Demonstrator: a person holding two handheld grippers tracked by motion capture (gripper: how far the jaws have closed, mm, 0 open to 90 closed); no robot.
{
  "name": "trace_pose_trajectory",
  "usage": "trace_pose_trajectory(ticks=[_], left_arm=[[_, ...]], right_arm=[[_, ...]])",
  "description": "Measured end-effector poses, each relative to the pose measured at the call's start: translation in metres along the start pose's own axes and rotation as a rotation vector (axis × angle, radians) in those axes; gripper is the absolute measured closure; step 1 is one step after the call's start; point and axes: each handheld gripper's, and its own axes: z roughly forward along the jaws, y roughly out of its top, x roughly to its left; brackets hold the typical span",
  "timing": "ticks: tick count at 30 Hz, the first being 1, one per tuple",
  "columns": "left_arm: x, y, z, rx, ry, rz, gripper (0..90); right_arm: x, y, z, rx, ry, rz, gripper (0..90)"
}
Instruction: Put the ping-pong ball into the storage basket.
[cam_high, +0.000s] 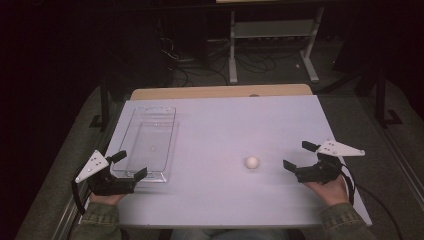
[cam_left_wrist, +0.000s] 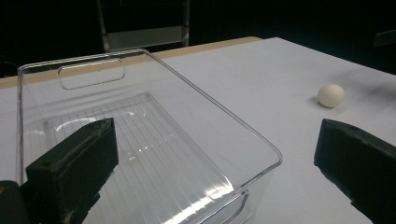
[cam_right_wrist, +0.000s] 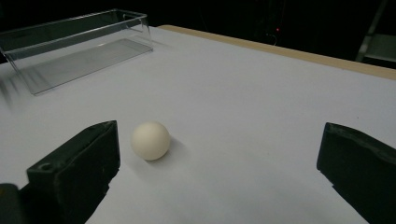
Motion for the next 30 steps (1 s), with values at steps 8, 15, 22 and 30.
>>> trace_pose_trajectory(ticks=[8, 15, 22, 30], left_arm=[[0.000, 0.001, 0.000, 0.003, 0.014, 0.004, 0.0], [-0.001, 0.006, 0.005, 0.054, 0.020, 0.048, 0.0], [-0.008, 0.014, 0.010, 0.089, -0.002, 0.095, 0.0], [-0.020, 0.030, 0.026, 0.151, -0.035, 0.150, 0.0]], right_arm=[[0.001, 0.000, -0.001, 0.000, -0.002, -0.004, 0.0], [0.003, 0.000, 0.001, 0.012, -0.003, -0.012, 0.0], [0.003, 0.000, 0.002, 0.014, 0.001, -0.017, 0.0], [0.005, 0.000, 0.002, 0.015, 0.007, -0.023, 0.0]])
